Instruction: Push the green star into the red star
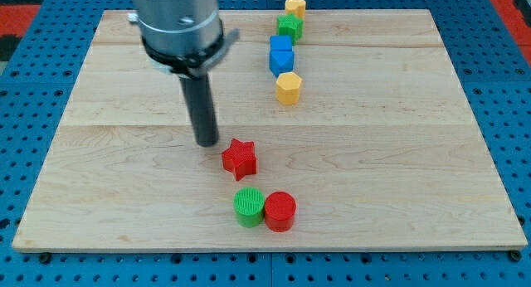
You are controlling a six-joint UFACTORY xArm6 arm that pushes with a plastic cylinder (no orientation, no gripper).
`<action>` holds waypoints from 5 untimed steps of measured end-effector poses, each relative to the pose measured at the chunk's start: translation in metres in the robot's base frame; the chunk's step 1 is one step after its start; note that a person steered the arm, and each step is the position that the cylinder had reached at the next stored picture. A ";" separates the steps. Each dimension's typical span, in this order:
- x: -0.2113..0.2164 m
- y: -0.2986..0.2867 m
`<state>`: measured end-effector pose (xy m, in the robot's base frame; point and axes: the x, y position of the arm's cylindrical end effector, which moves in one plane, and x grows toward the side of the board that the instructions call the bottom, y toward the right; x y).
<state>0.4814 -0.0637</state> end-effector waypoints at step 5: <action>-0.043 0.109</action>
<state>0.4385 0.0450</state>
